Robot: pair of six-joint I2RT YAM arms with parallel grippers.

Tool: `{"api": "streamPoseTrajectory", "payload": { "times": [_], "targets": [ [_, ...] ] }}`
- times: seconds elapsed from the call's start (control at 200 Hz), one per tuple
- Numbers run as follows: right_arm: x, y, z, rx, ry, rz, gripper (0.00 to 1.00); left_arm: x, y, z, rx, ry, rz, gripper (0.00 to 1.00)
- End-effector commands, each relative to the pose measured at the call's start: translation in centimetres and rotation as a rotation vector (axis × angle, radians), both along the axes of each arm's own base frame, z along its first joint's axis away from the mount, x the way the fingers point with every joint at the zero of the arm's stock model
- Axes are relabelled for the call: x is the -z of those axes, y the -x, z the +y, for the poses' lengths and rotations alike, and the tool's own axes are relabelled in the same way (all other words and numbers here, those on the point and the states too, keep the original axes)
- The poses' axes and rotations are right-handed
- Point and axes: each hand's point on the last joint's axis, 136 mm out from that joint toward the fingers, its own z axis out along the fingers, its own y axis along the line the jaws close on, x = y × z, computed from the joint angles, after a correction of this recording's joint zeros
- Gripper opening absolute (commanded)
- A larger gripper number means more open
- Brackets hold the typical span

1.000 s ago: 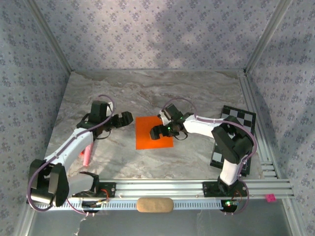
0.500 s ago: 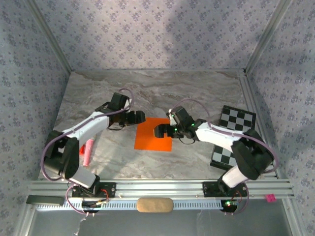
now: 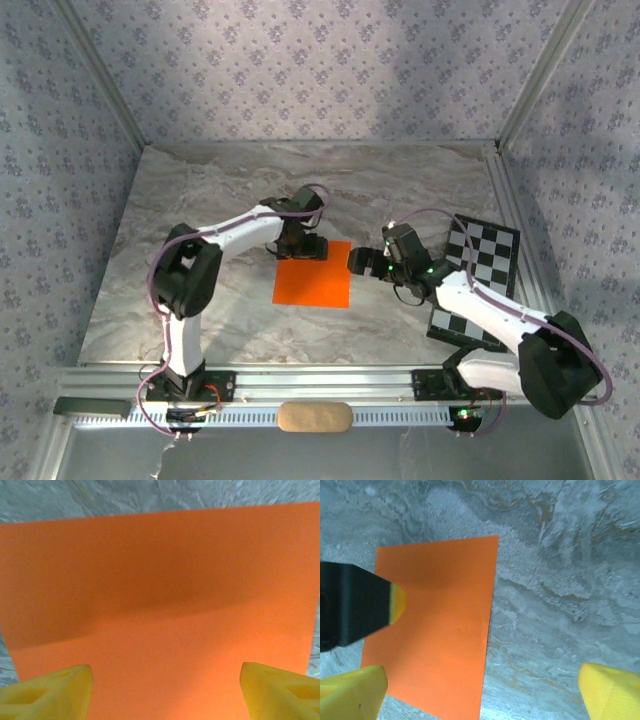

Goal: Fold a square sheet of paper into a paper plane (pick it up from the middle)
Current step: First fold the square sheet of paper in half at the center of the table.

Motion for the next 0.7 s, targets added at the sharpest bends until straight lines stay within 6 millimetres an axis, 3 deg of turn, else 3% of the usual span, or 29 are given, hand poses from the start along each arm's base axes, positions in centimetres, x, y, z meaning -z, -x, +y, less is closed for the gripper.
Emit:
{"api": "streamPoseTrajectory", "payload": {
  "times": [0.0,0.255,0.695],
  "targets": [
    [0.4,0.4,-1.4,0.047,0.016,0.016,1.00,0.5,0.6,0.7,-0.018,-0.118,0.037,0.79],
    [0.1,1.0,-1.1,0.010,-0.079,-0.017,1.00,1.9,1.0,0.7,-0.031,-0.199,0.070,0.80],
    [0.9,1.8,-0.4,-0.056,-0.078,0.012,1.00,1.6,1.3,-1.0,-0.032,-0.150,0.075,0.84]
  ]
}}
